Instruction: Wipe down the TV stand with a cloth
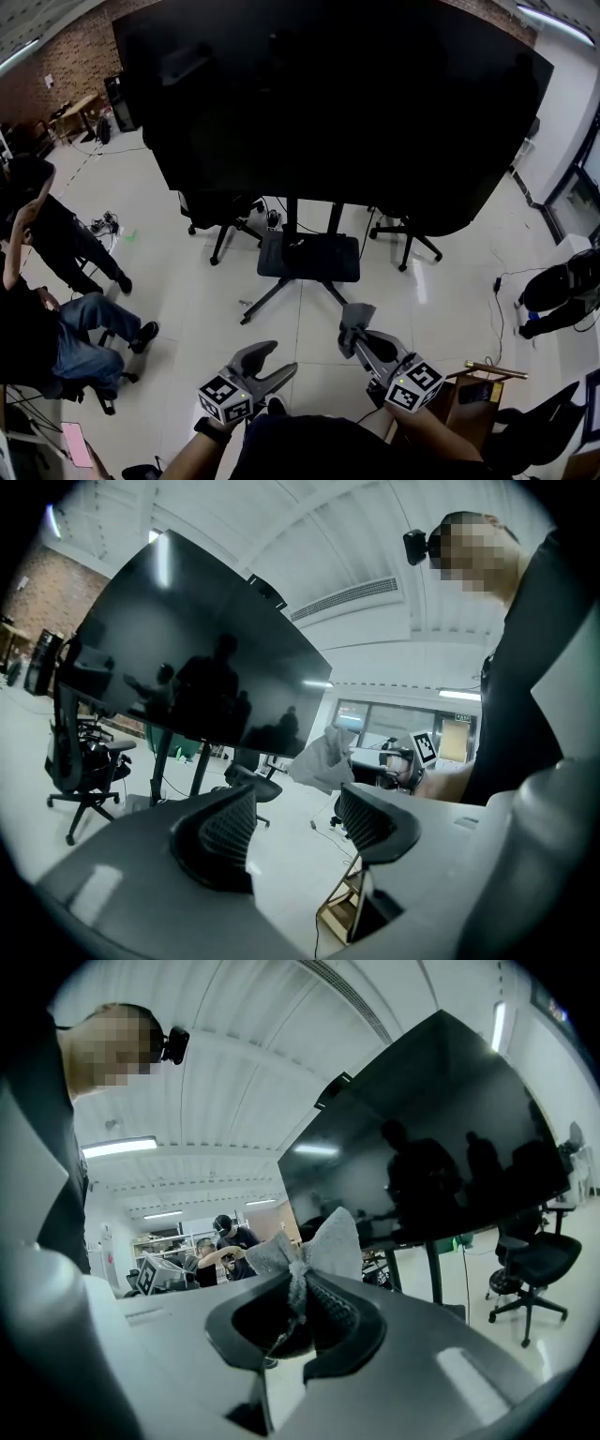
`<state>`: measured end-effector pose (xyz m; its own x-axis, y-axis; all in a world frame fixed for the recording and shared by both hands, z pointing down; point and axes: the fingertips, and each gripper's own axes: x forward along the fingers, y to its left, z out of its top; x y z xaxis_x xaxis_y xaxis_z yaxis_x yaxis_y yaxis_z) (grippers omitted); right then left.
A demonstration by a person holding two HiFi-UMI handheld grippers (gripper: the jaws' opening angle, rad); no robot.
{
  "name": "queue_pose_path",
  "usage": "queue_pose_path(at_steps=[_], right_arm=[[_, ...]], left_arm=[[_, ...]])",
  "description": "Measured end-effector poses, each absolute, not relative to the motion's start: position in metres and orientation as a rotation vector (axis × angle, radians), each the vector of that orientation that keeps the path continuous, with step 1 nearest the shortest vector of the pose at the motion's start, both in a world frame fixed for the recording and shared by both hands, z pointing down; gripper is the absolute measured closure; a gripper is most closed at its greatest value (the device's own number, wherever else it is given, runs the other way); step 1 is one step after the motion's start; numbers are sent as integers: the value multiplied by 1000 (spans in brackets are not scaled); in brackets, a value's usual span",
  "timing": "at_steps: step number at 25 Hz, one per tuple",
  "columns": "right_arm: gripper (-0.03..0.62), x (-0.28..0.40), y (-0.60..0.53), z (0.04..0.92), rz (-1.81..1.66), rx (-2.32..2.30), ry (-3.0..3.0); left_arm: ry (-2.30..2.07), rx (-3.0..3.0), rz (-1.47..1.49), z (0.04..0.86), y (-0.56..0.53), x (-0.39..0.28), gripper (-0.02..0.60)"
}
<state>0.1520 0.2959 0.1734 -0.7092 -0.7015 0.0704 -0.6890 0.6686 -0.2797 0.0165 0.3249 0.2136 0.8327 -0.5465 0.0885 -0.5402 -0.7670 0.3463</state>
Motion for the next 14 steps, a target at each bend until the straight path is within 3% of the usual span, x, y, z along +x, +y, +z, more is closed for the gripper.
queue_pose_path(at_steps=[14], right_arm=[[559, 170, 302, 171, -416, -1127, 2828]], left_arm=[[-846, 2669, -33, 204, 318, 41, 275]])
